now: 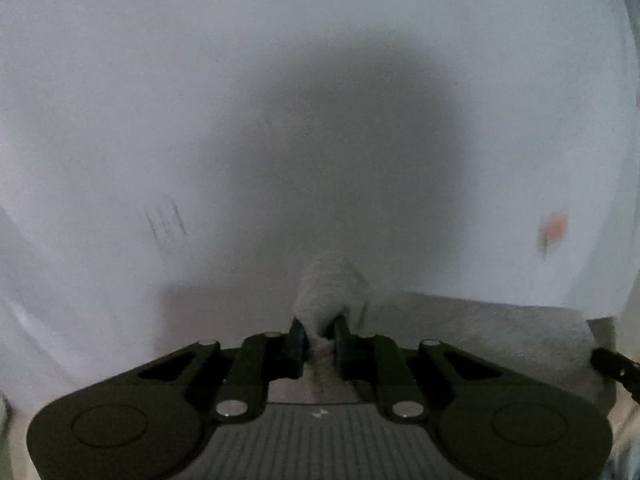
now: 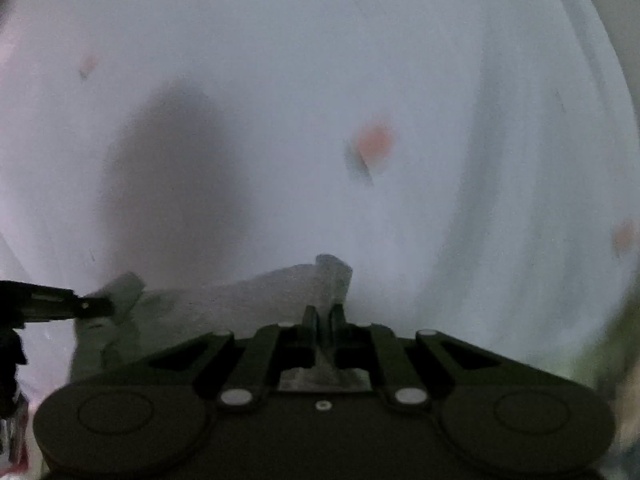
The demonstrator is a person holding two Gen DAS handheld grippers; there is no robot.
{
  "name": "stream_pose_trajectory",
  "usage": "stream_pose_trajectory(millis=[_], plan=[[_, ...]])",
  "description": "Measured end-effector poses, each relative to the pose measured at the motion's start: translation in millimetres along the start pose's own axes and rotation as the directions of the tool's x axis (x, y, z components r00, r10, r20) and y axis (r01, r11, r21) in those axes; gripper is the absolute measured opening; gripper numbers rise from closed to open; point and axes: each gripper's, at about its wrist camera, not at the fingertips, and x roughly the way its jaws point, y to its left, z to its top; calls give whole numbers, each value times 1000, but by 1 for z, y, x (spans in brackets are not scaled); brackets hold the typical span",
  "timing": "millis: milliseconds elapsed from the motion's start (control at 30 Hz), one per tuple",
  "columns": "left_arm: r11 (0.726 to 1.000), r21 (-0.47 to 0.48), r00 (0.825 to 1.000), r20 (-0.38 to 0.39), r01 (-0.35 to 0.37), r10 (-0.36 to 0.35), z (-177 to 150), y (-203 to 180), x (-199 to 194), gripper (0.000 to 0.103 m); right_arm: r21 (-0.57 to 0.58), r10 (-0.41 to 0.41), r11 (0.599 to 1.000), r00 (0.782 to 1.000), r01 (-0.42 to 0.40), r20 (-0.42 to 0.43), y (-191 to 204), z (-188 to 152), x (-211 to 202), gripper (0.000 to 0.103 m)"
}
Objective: Fold clothes
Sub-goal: 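Lift the grey hoodie by its edges with both grippers and shake it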
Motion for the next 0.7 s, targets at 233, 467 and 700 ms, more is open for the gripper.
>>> stream_pose_trajectory(millis=[233,467,700], plan=[[998,-32,934,355,63,-47,121,-1,-103,7,-45,74,997,925,-62,374,49,126,-50,7],[995,26,869,485,94,-95,119,-22,-201,7,-54,108,994,844,-94,525,70,161,-138,7],[991,-77,967,240,107,-85,-15,0,-249,8,4,132,990,938,-141,322,51,73,-189,7]])
